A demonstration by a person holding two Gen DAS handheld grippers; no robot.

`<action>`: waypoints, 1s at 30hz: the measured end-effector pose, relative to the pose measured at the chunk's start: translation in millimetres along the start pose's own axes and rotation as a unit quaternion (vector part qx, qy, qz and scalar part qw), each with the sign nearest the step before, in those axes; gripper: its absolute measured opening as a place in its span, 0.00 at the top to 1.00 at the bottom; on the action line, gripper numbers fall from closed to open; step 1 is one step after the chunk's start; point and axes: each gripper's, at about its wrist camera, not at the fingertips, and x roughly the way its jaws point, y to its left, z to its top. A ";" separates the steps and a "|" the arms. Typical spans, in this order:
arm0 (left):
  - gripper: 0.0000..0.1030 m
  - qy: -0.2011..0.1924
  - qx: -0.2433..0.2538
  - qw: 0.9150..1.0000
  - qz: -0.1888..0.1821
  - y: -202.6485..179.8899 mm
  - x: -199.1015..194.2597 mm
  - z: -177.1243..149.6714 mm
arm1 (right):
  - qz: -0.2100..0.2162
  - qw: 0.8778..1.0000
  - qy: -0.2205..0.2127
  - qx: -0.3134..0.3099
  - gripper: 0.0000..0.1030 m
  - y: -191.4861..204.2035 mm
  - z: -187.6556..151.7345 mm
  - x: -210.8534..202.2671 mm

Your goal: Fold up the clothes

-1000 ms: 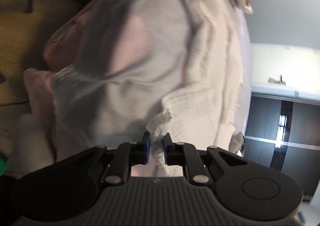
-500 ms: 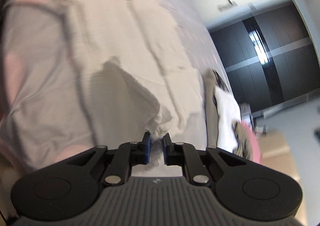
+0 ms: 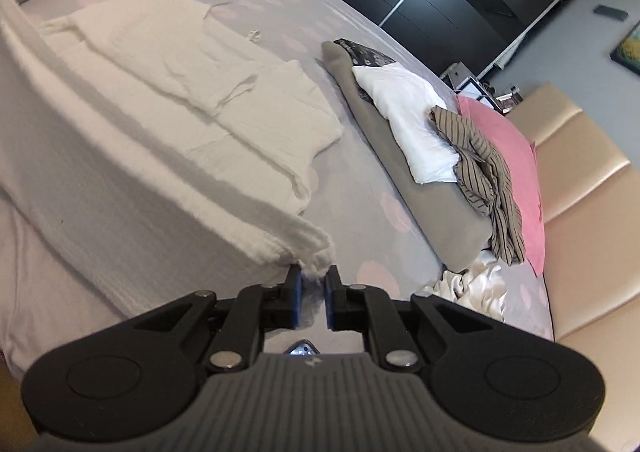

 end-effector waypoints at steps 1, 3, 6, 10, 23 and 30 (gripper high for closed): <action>0.94 -0.006 0.001 1.000 0.003 -1.1 -1.0 4.7 | -0.002 1.000 0.000 0.006 0.88 -2.7 3.6 0.5; 0.94 -0.016 0.003 1.000 0.008 -3.4 -2.4 14.9 | -0.002 1.000 0.000 0.020 0.88 -11.0 12.6 2.3; 0.94 -0.022 0.010 1.000 0.009 -5.1 0.0 32.7 | 0.006 0.999 -0.002 0.054 0.88 -29.9 27.3 1.7; 0.94 -0.023 0.021 0.999 0.010 -4.8 10.6 58.1 | 0.009 0.997 -0.015 0.074 0.88 -51.4 47.6 4.7; 0.94 -0.017 0.052 0.998 0.036 -20.4 81.1 140.0 | 0.001 0.992 -0.002 0.127 0.88 -98.4 119.8 79.7; 0.94 -0.010 0.056 0.997 0.059 -19.3 140.3 178.7 | 0.001 0.985 -0.014 0.173 0.92 -125.2 165.8 136.2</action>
